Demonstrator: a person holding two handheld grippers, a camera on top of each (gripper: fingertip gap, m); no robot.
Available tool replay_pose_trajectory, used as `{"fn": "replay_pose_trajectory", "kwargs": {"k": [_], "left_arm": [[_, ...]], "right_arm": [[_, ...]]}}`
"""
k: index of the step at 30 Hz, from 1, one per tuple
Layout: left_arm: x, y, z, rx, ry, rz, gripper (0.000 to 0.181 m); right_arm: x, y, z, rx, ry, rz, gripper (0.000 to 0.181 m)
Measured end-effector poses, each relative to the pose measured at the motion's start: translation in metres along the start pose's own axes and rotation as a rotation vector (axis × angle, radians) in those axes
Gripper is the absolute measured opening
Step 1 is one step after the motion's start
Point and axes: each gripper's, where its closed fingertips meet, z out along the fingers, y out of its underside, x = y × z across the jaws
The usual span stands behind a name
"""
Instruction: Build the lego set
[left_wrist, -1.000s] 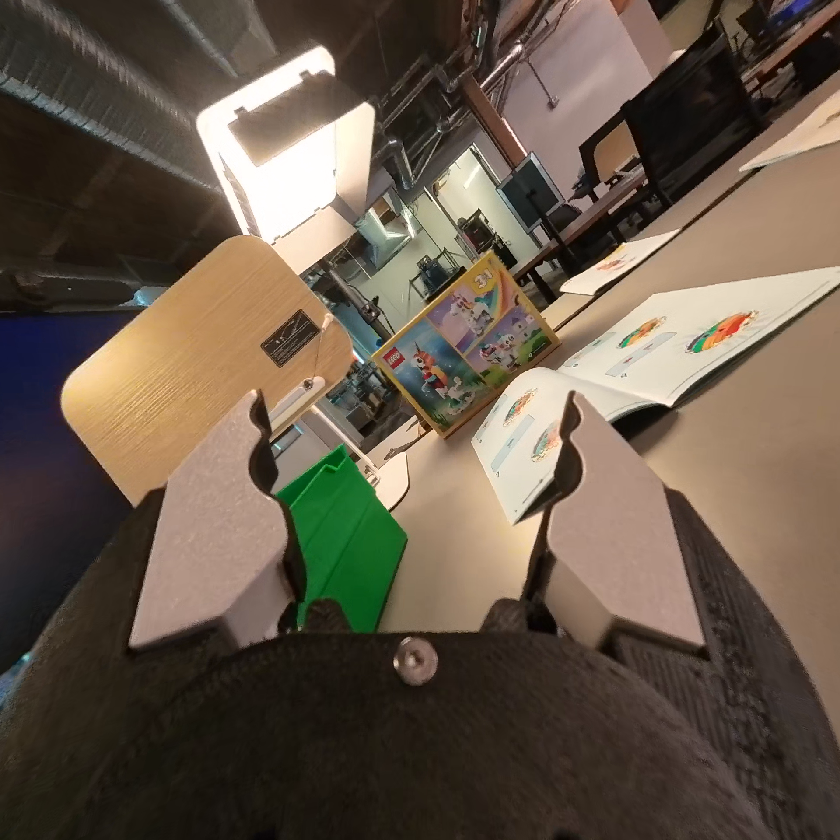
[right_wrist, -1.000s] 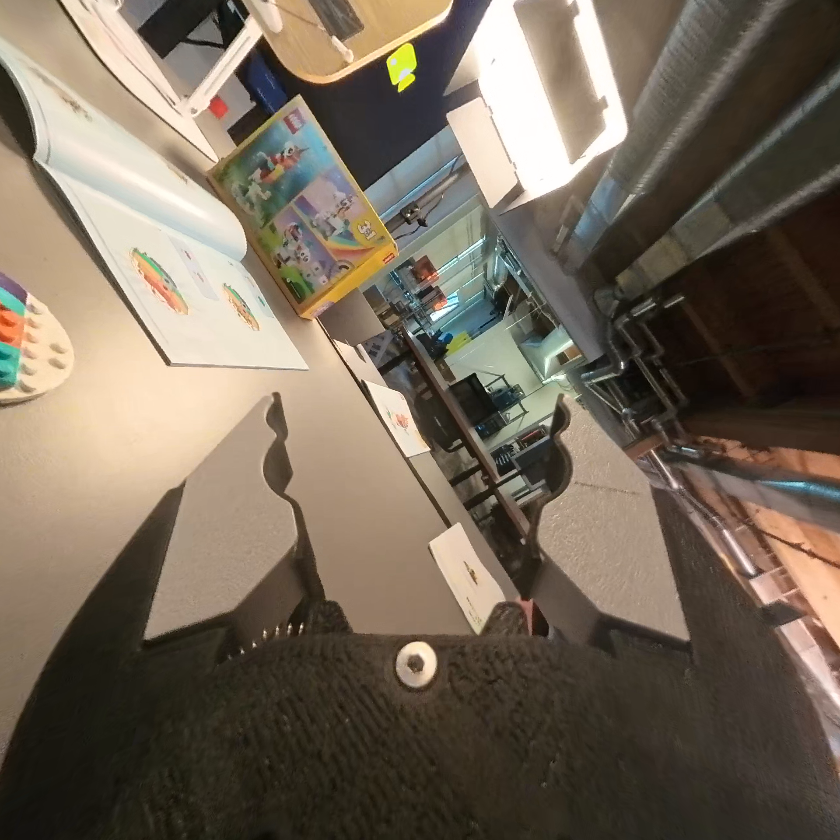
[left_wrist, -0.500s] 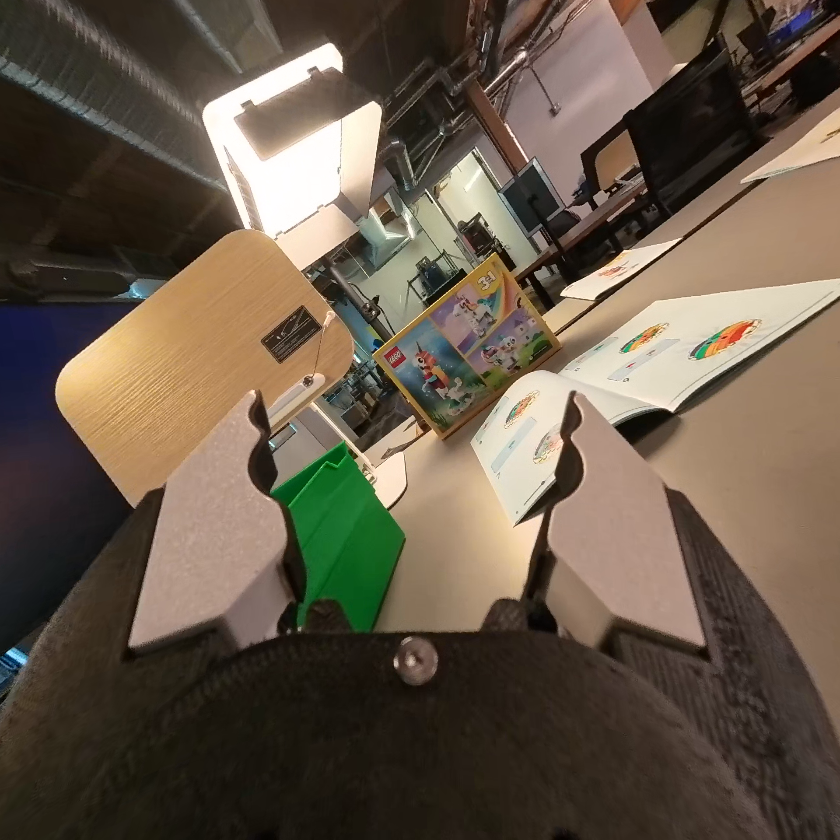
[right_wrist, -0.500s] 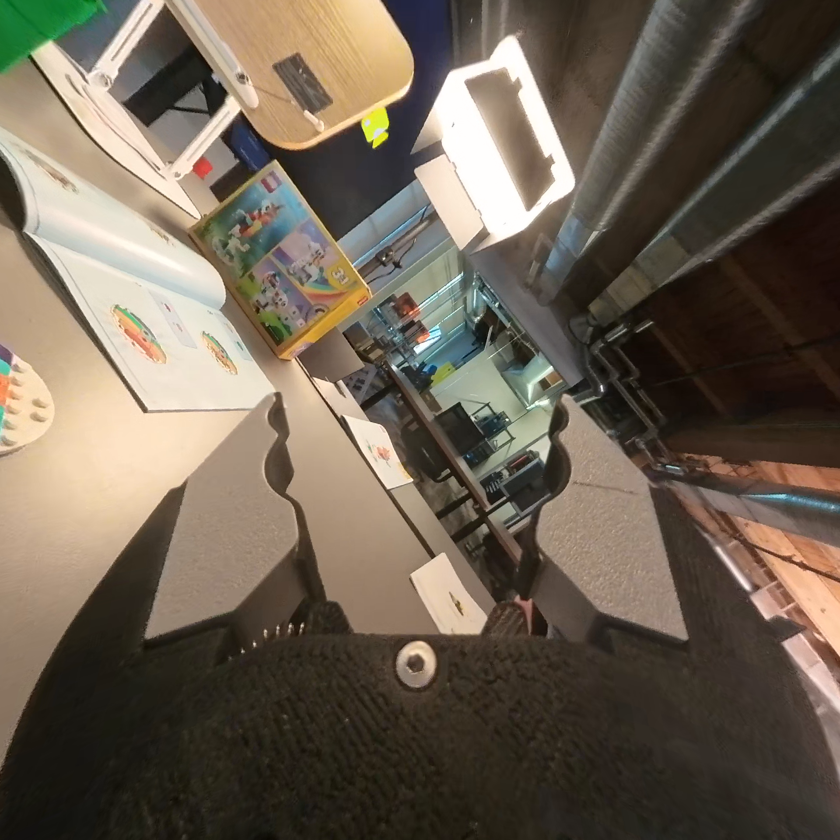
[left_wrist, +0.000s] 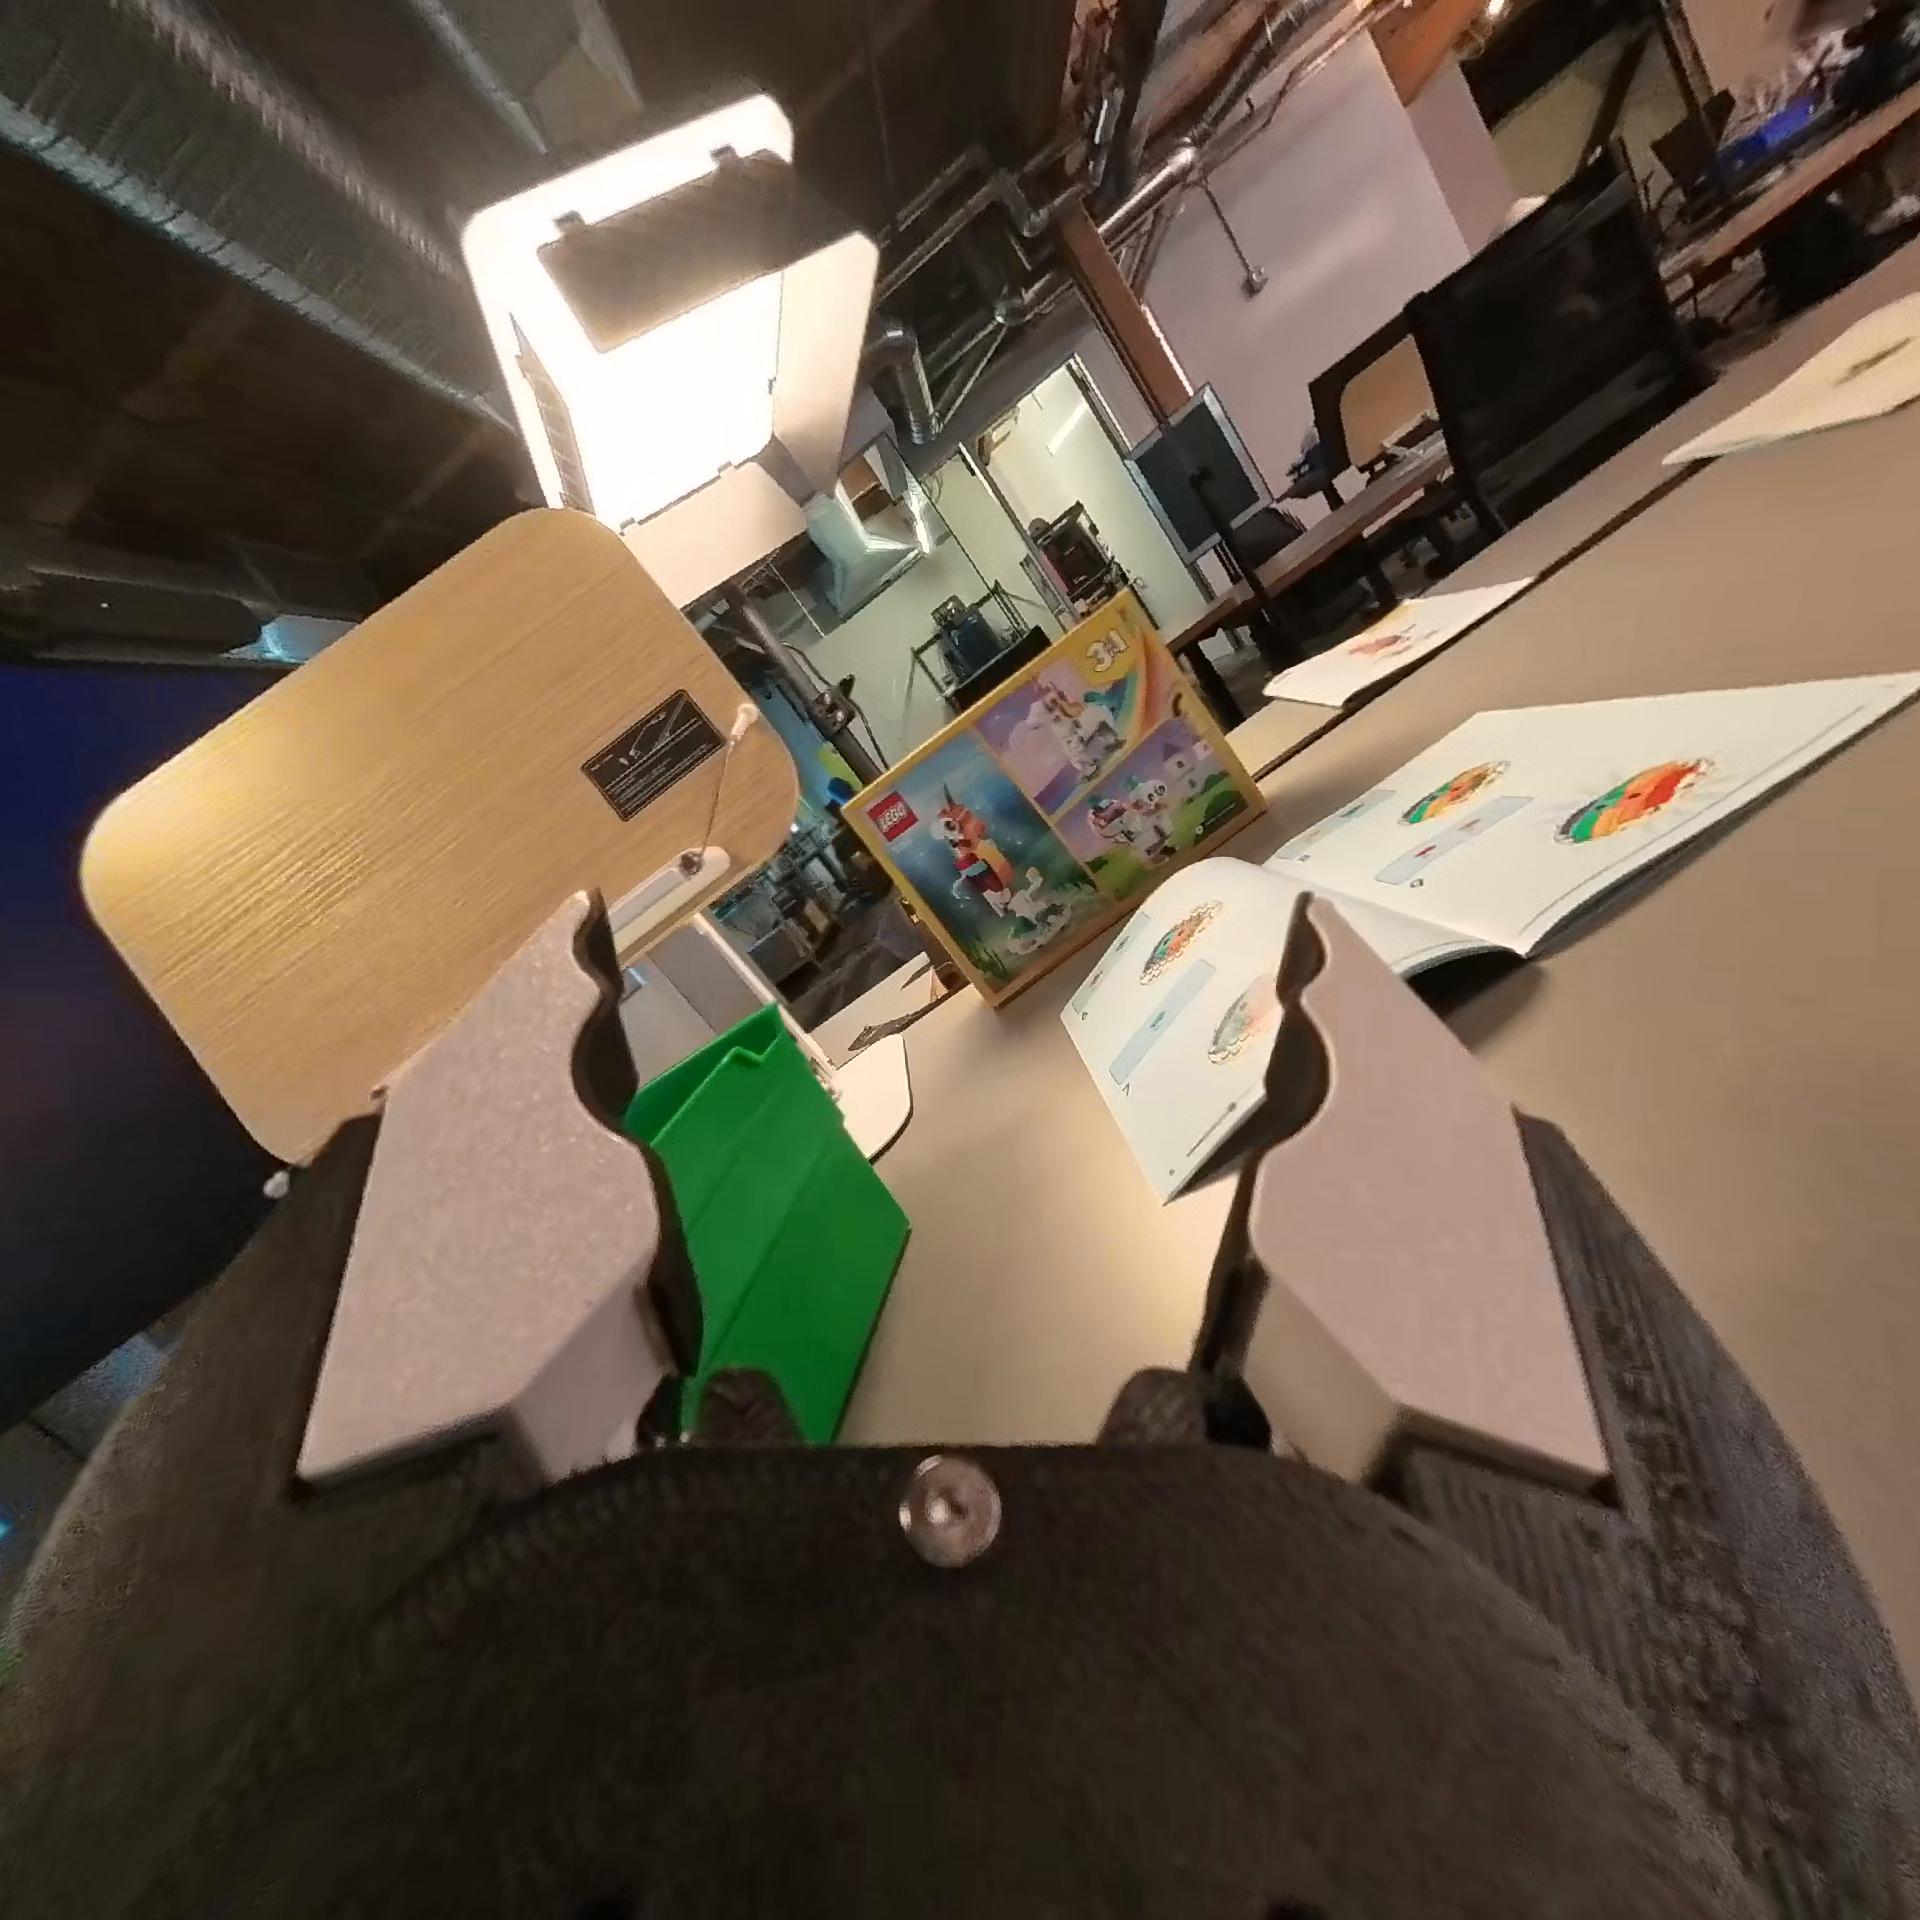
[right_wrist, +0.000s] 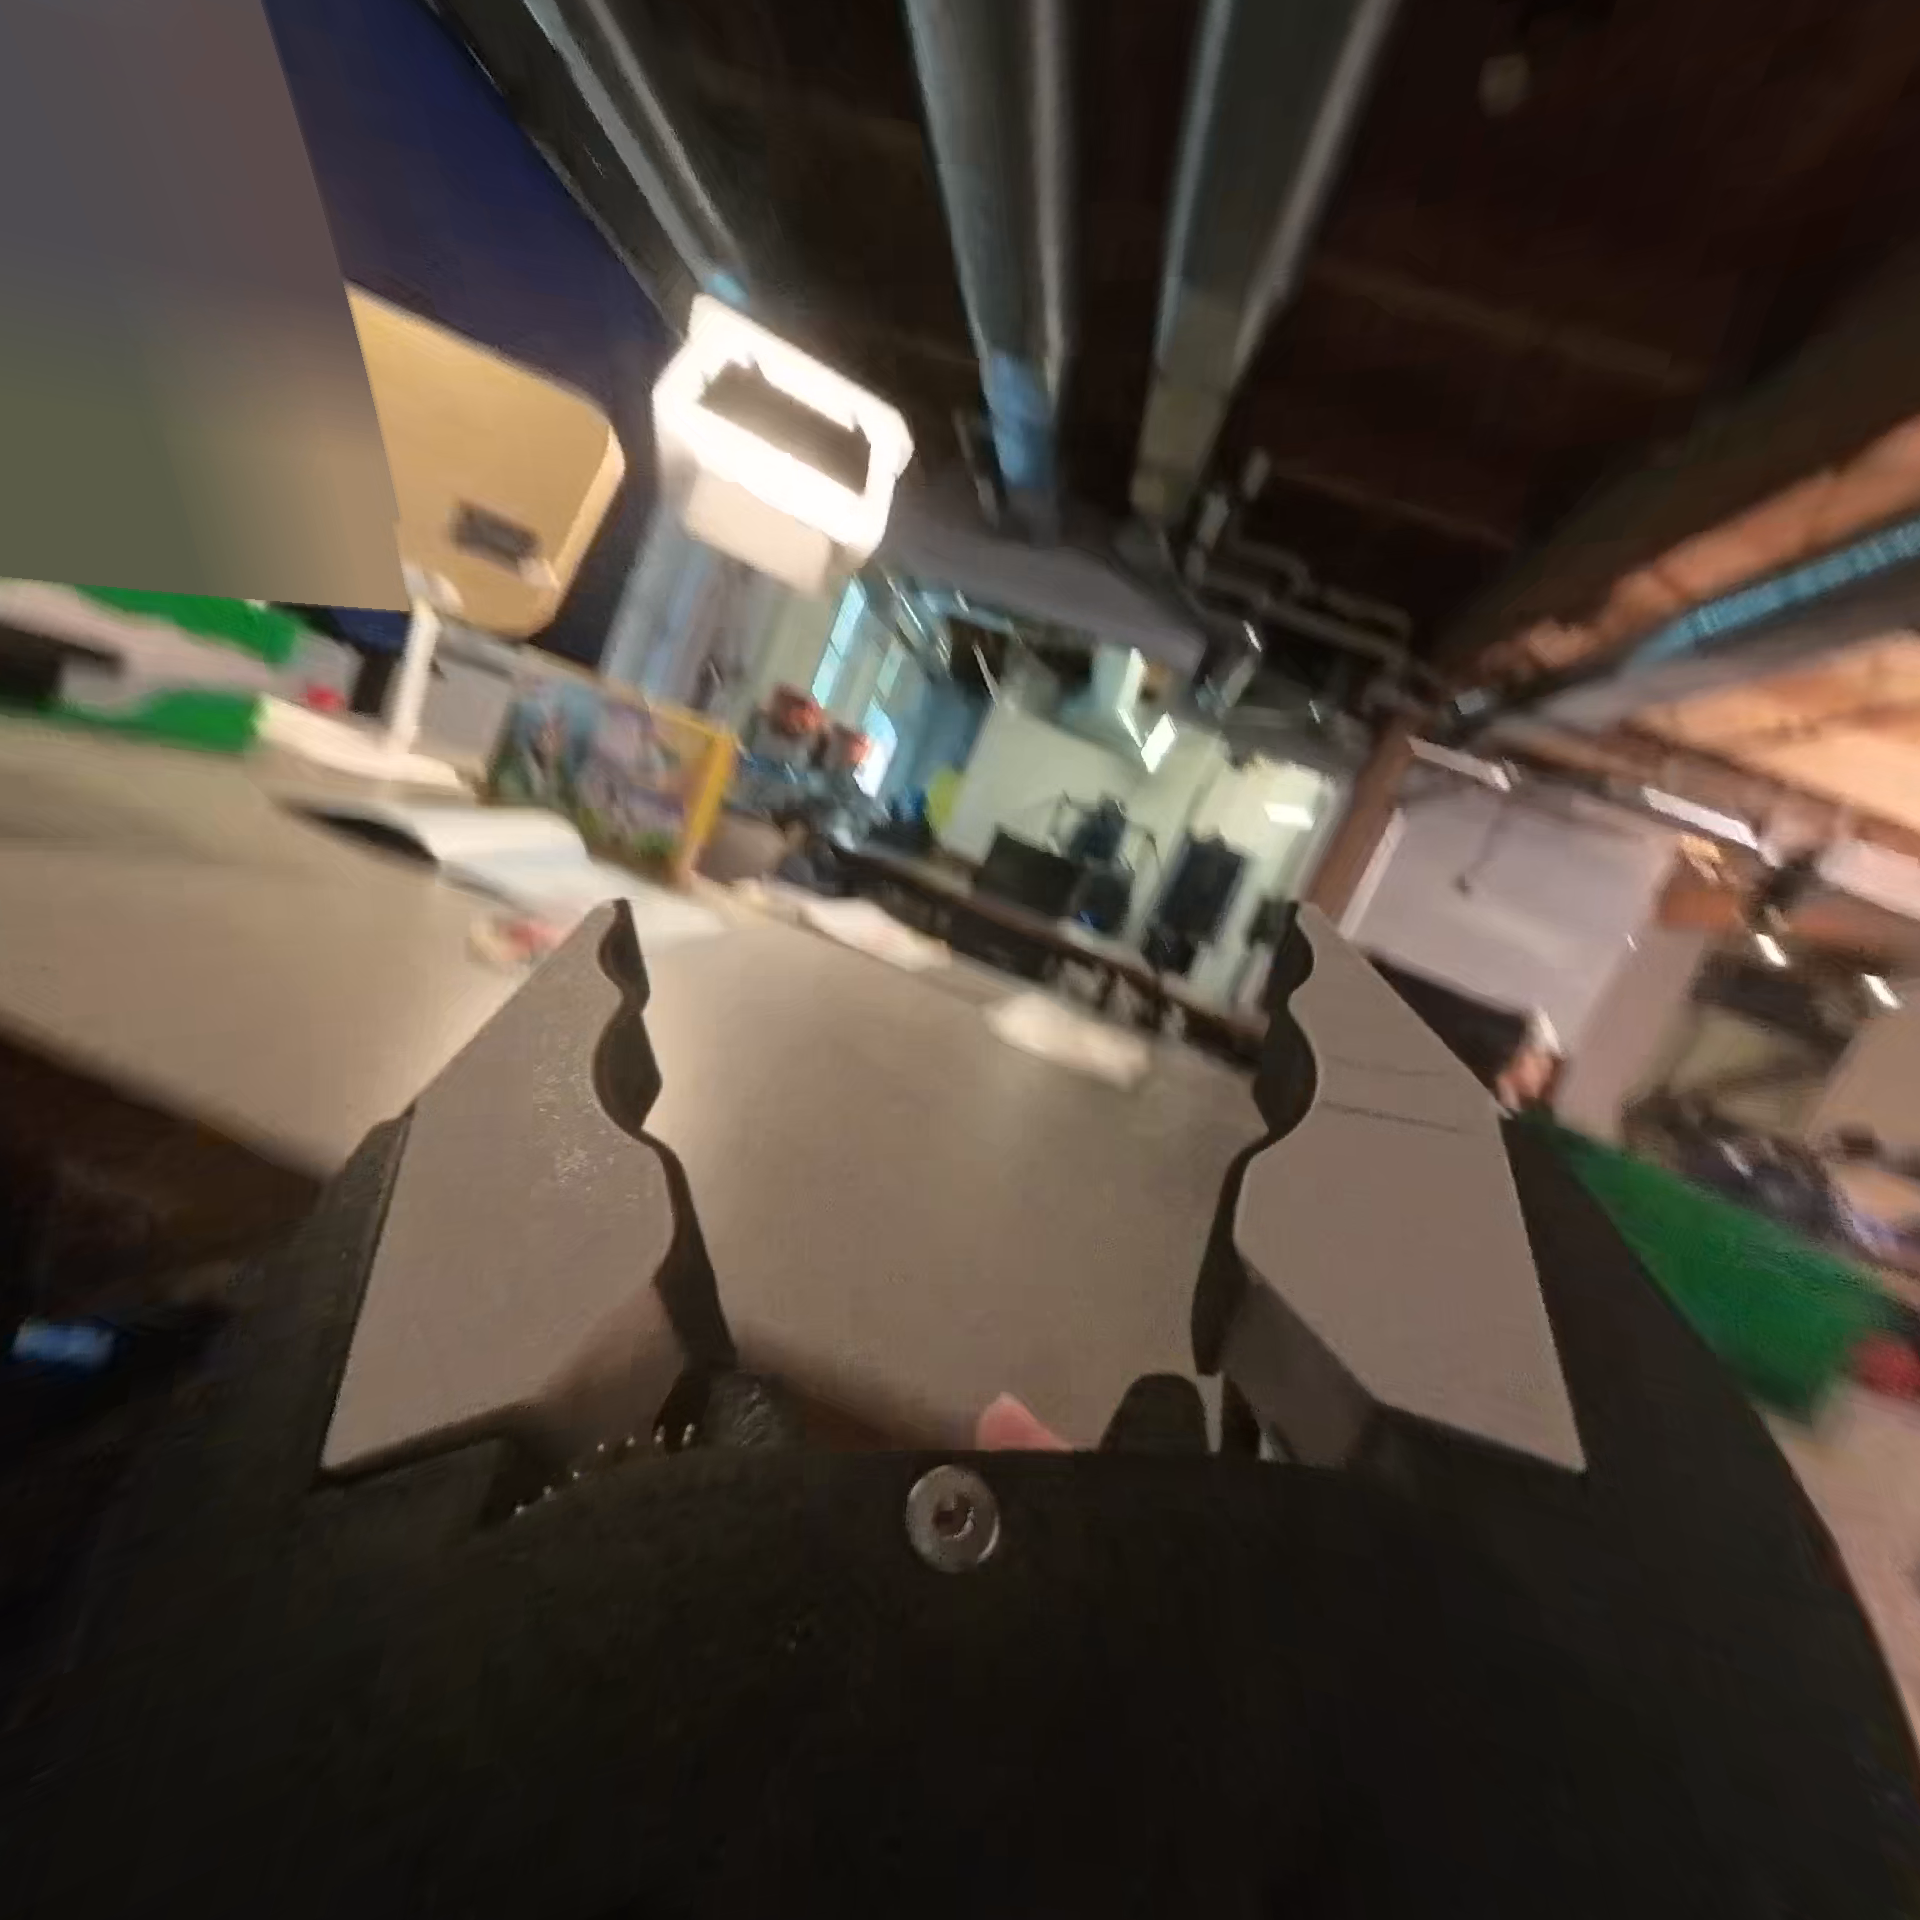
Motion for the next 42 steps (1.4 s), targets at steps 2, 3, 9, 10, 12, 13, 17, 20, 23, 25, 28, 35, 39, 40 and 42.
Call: {"fn": "replay_pose_trajectory", "kwargs": {"k": [2, 3, 9, 10, 12, 13, 17, 20, 23, 25, 28, 35, 39, 40, 42], "left_arm": [[0.000, 0.000, 0.000, 0.004, 0.003, -0.010, 0.124], [0.001, -0.001, 0.000, 0.004, 0.006, -0.005, 0.124], [0.005, -0.002, 0.000, 0.010, 0.025, 0.002, 0.123], [0.004, -0.002, 0.000, 0.013, 0.023, -0.006, 0.123], [0.002, -0.003, -0.001, 0.017, 0.018, -0.022, 0.122], [0.003, -0.003, -0.001, 0.013, 0.024, -0.028, 0.122], [0.006, -0.006, -0.002, 0.023, 0.034, -0.036, 0.120], [0.007, -0.008, -0.003, 0.034, 0.045, -0.046, 0.117], [-0.001, -0.004, -0.001, 0.016, 0.027, -0.098, 0.118], [-0.005, -0.003, -0.001, 0.019, 0.017, -0.130, 0.117], [-0.011, 0.003, 0.001, -0.005, 0.003, -0.176, 0.117], [-0.009, 0.010, 0.004, -0.036, 0.030, -0.223, 0.115], [-0.007, 0.013, 0.006, -0.055, 0.046, -0.249, 0.112], [-0.007, 0.014, 0.006, -0.059, 0.048, -0.272, 0.112], [-0.012, 0.015, 0.006, -0.058, 0.044, -0.322, 0.112]], "right_arm": [[0.003, 0.039, -0.075, -0.146, 0.093, 0.000, 0.118], [0.002, 0.055, -0.113, -0.199, 0.134, -0.002, 0.118], [-0.046, 0.182, -0.289, -0.600, 0.140, 0.026, 0.114], [-0.061, 0.207, -0.307, -0.663, 0.095, 0.035, 0.114], [-0.090, 0.256, -0.333, -0.772, 0.014, 0.056, 0.114], [-0.103, 0.281, -0.342, -0.822, -0.015, 0.089, 0.115], [-0.170, 0.373, -0.346, -0.962, -0.226, 0.158, 0.118], [-0.231, 0.426, -0.306, -0.933, -0.423, 0.150, 0.117], [-0.315, 0.472, -0.267, -0.902, -0.640, 0.135, 0.115], [-0.376, 0.496, -0.249, -0.886, -0.763, 0.128, 0.111], [-0.469, 0.517, -0.234, -0.889, -0.900, 0.181, 0.101], [-0.626, 0.575, -0.242, -1.014, -0.992, 0.104, 0.053], [-0.668, 0.591, -0.250, -1.141, -0.974, 0.224, 0.032], [-0.677, 0.591, -0.253, -1.156, -0.992, 0.273, 0.031], [-0.685, 0.593, -0.252, -1.161, -1.009, 0.342, 0.029]]}}
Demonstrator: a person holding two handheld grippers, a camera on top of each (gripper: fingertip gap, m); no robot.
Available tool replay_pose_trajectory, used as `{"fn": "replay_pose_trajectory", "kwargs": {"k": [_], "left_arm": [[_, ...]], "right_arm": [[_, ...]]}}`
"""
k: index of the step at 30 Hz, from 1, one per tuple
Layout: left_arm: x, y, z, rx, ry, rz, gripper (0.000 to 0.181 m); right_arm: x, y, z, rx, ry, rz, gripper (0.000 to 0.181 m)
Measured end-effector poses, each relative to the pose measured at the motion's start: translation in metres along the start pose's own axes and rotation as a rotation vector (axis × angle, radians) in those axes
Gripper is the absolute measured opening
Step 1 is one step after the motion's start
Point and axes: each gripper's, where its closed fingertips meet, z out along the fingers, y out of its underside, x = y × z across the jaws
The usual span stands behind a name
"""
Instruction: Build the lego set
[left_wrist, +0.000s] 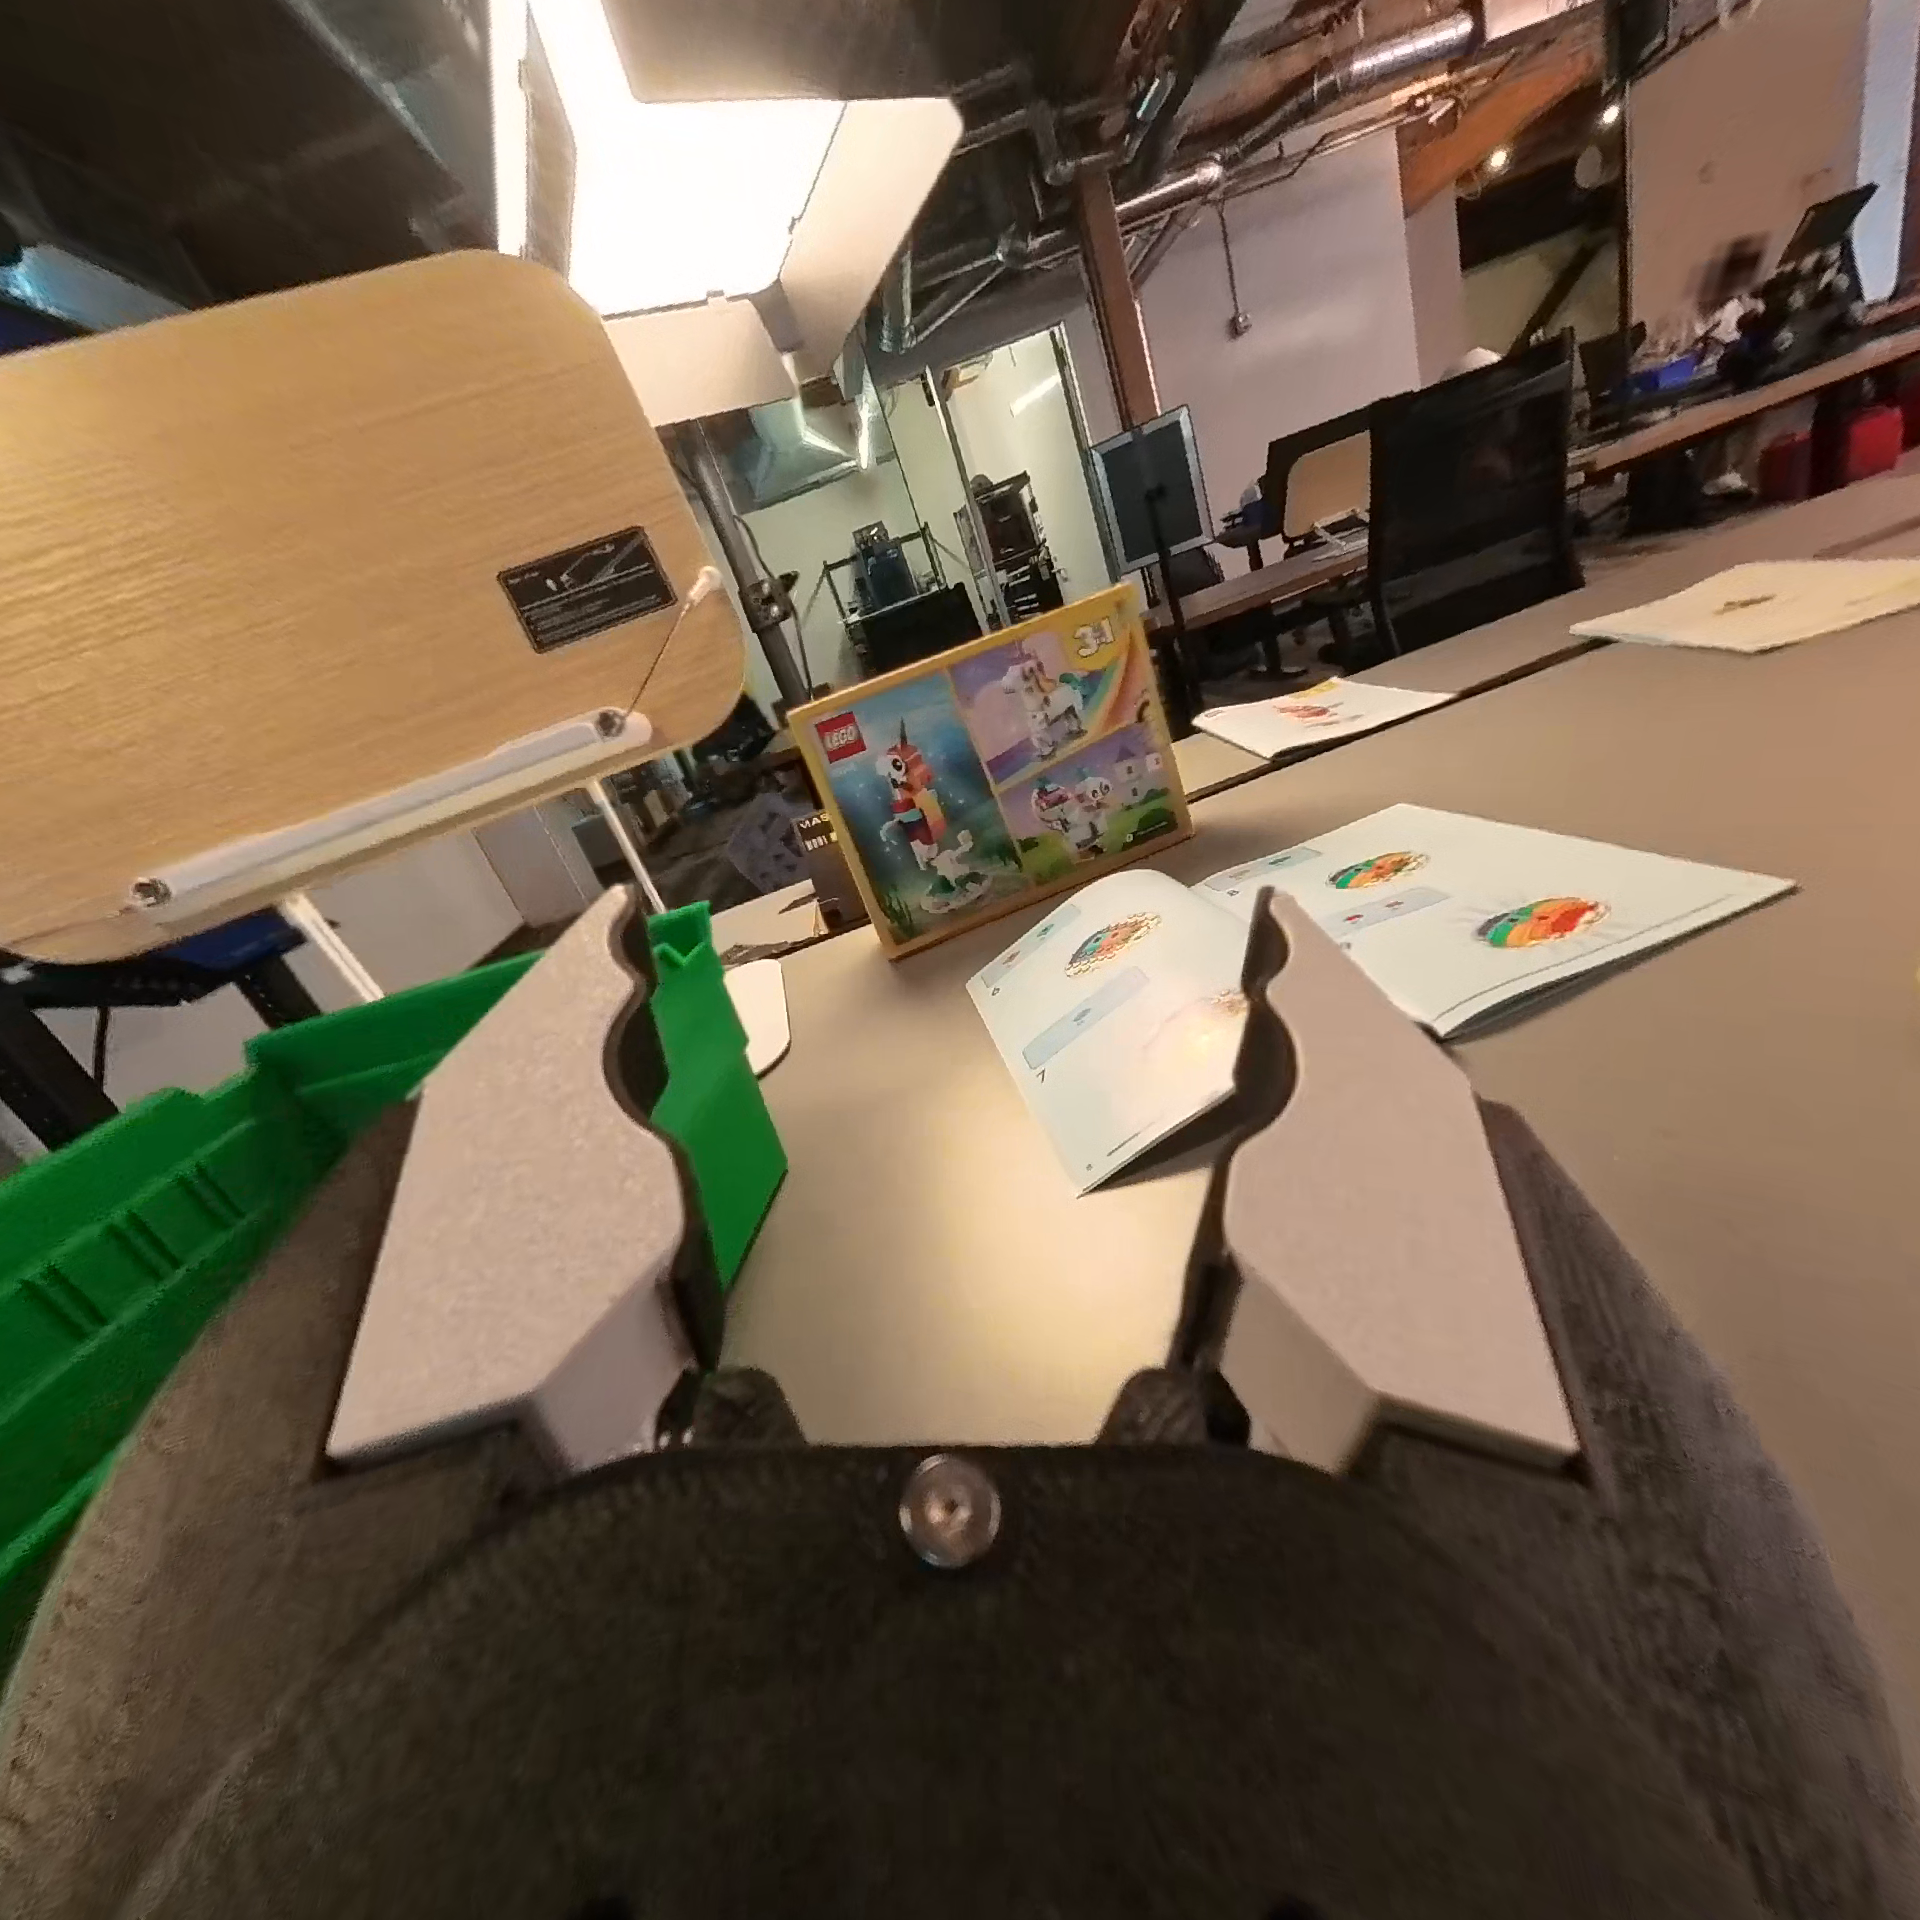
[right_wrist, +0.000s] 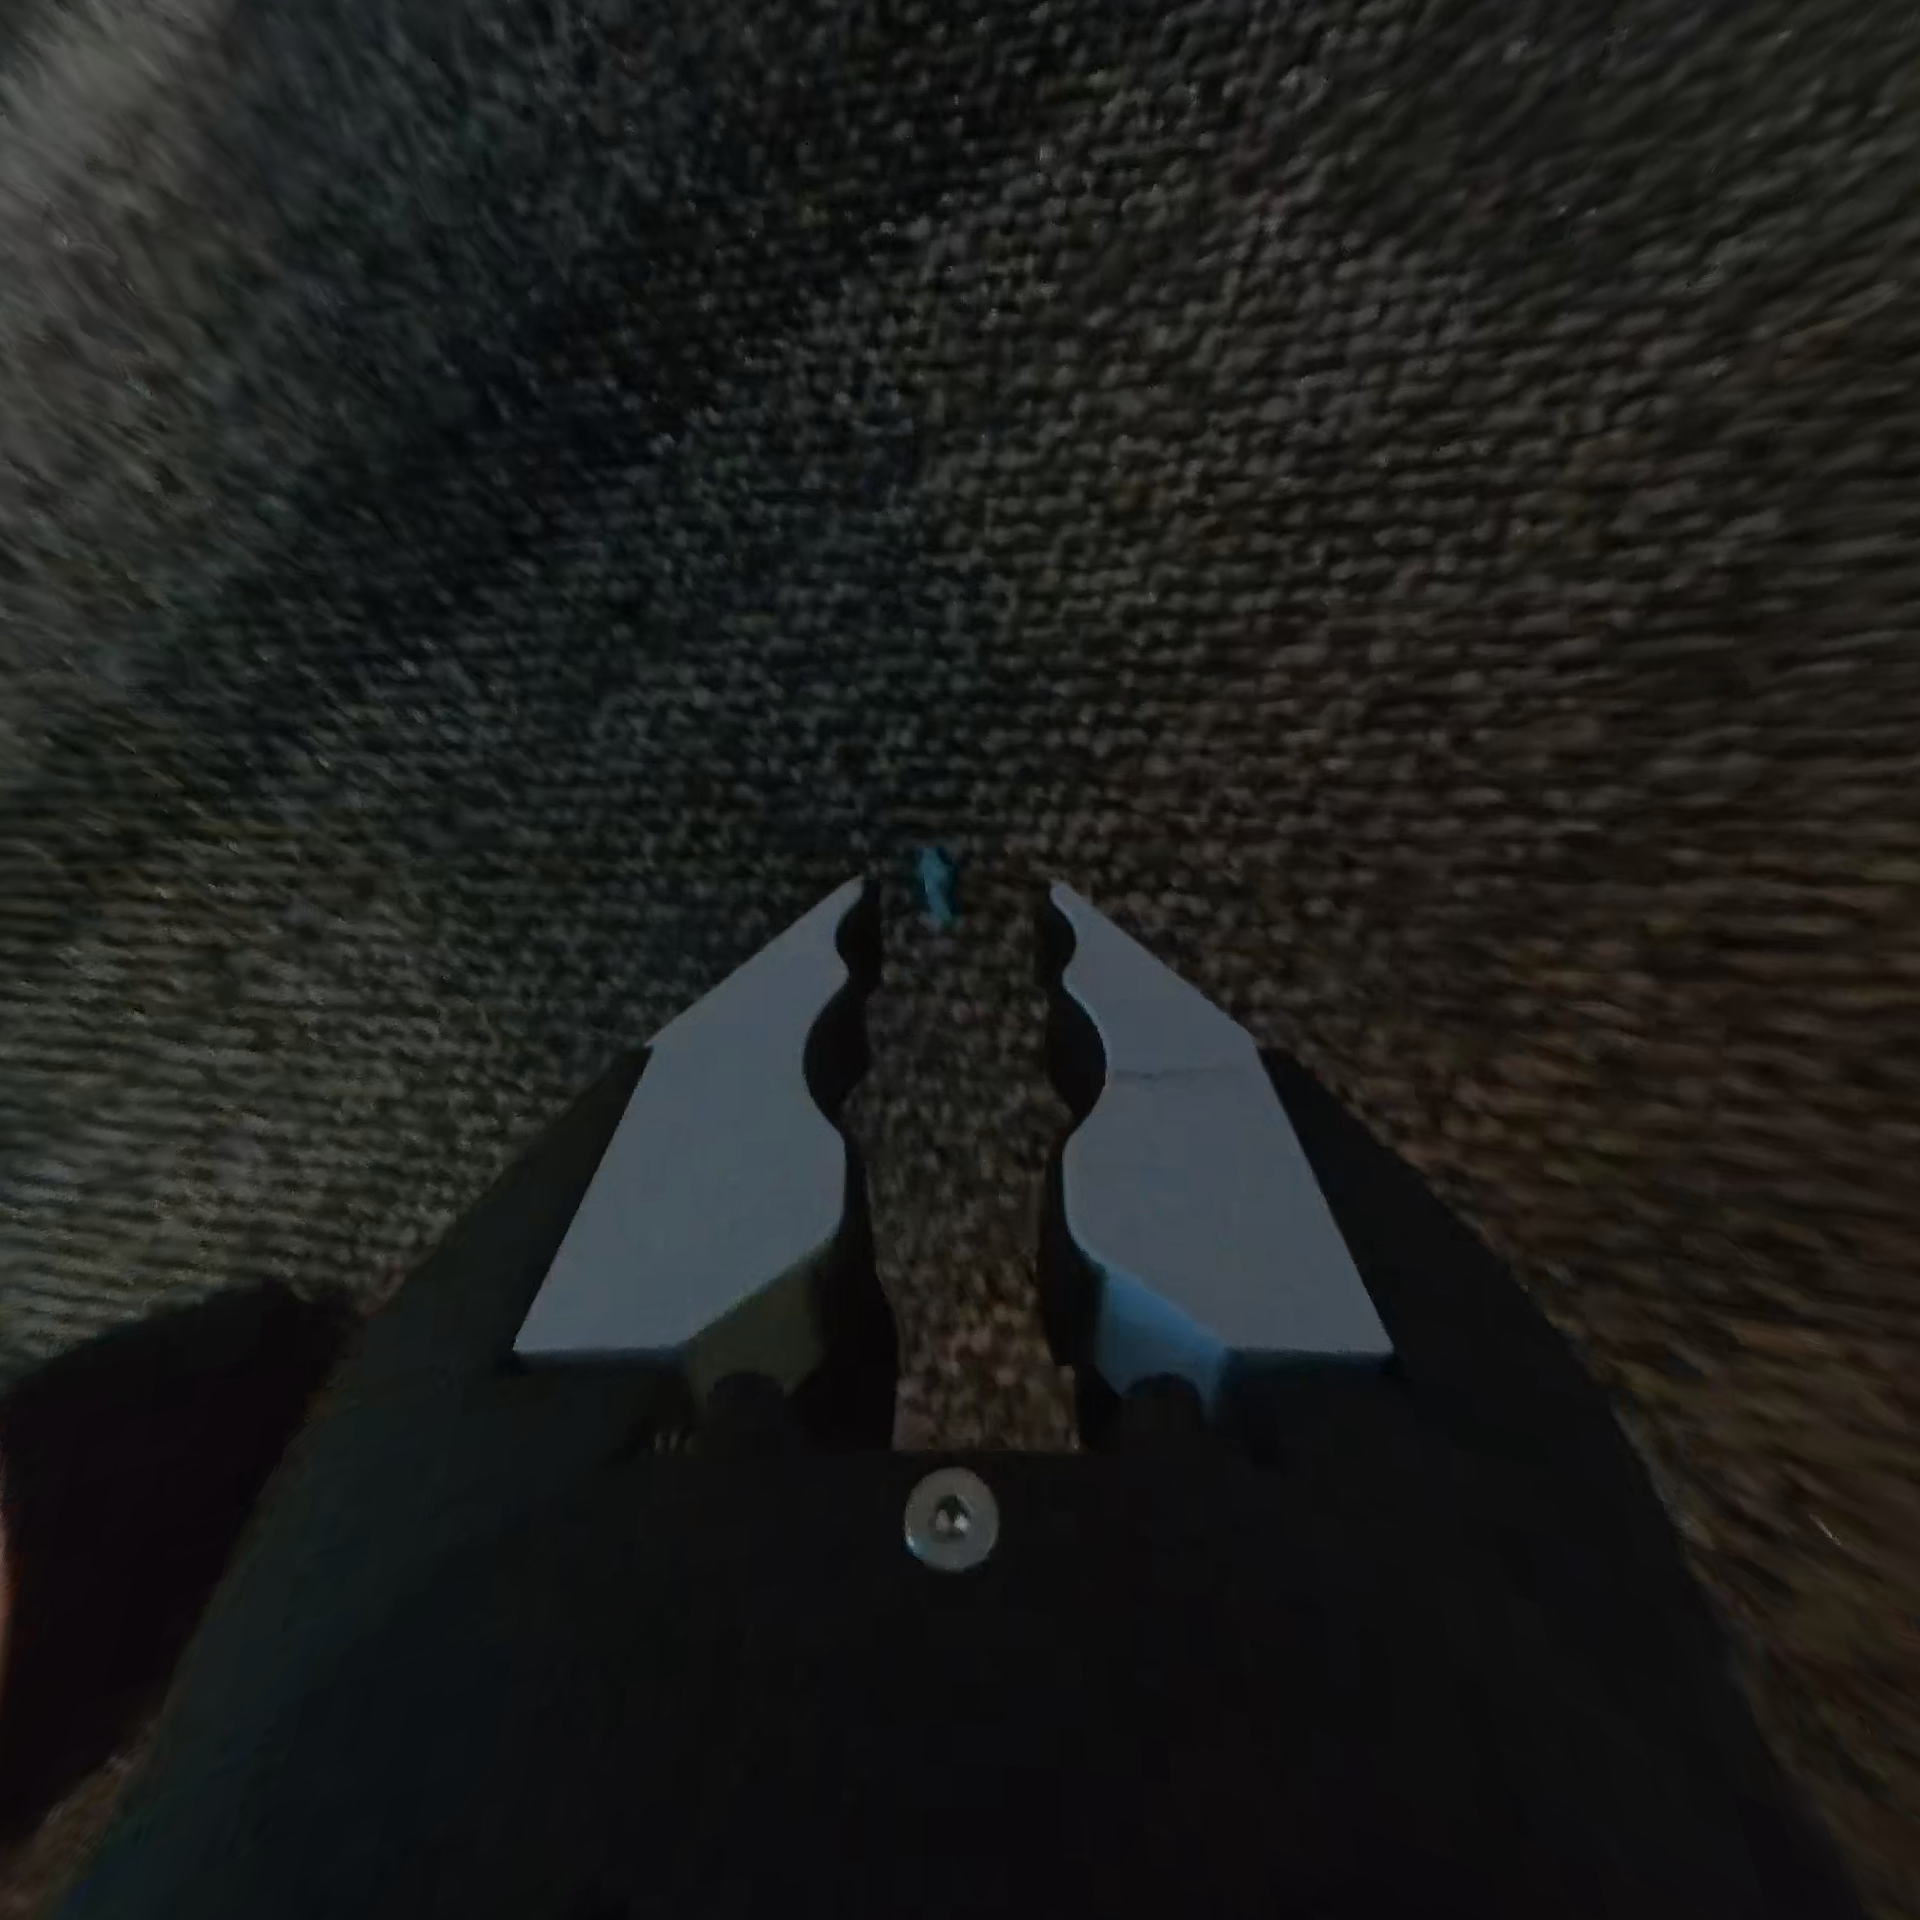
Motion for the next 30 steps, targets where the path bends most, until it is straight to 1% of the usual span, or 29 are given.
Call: {"fn": "replay_pose_trajectory", "kwargs": {"k": [2, 3, 4, 6, 8, 10, 12, 17, 20, 23, 24, 26, 28, 30], "left_arm": [[-0.006, 0.004, 0.001, -0.015, -0.010, -0.049, 0.111], [-0.009, 0.007, 0.002, -0.033, -0.019, -0.074, 0.112], [-0.013, 0.011, 0.002, -0.049, -0.029, -0.096, 0.112], [-0.017, 0.011, 0.001, -0.044, -0.037, -0.128, 0.112], [-0.018, 0.011, 0.001, -0.044, -0.037, -0.139, 0.112], [-0.016, 0.012, 0.002, -0.053, -0.034, -0.129, 0.112], [-0.014, 0.012, 0.002, -0.057, -0.030, -0.108, 0.111], [-0.013, 0.013, 0.002, -0.066, -0.040, -0.087, 0.111], [-0.015, 0.014, 0.003, -0.073, -0.049, -0.096, 0.111], [-0.015, 0.015, 0.002, -0.076, -0.049, -0.084, 0.111], [-0.015, 0.015, 0.002, -0.075, -0.050, -0.083, 0.111], [-0.015, 0.015, 0.002, -0.078, -0.053, -0.077, 0.112], [-0.015, 0.015, 0.002, -0.079, -0.056, -0.061, 0.112], [-0.016, 0.014, 0.001, -0.074, -0.066, -0.037, 0.112]], "right_arm": [[0.000, -0.006, 0.005, 0.036, -0.052, 0.034, 0.028], [-0.002, -0.008, 0.007, 0.046, -0.086, 0.051, 0.022], [-0.004, -0.010, 0.009, 0.055, -0.123, 0.061, 0.021], [-0.006, -0.012, 0.012, 0.063, -0.153, 0.027, 0.022], [-0.008, -0.008, 0.019, 0.029, -0.164, -0.056, 0.022], [-0.011, 0.002, 0.024, -0.027, -0.162, -0.136, 0.022], [-0.014, 0.011, 0.027, -0.060, -0.169, -0.159, 0.022], [-0.010, 0.014, 0.029, -0.036, -0.128, -0.121, 0.016], [-0.005, 0.015, 0.030, -0.042, -0.099, -0.145, 0.006], [-0.004, 0.015, 0.030, -0.059, -0.089, -0.180, 0.005], [-0.005, 0.016, 0.030, -0.071, -0.090, -0.175, 0.005], [-0.012, 0.015, 0.027, -0.080, -0.161, -0.059, 0.004], [-0.012, 0.008, 0.019, -0.027, -0.180, -0.002, 0.004], [-0.012, 0.000, 0.002, 0.018, -0.184, 0.008, 0.004]]}}
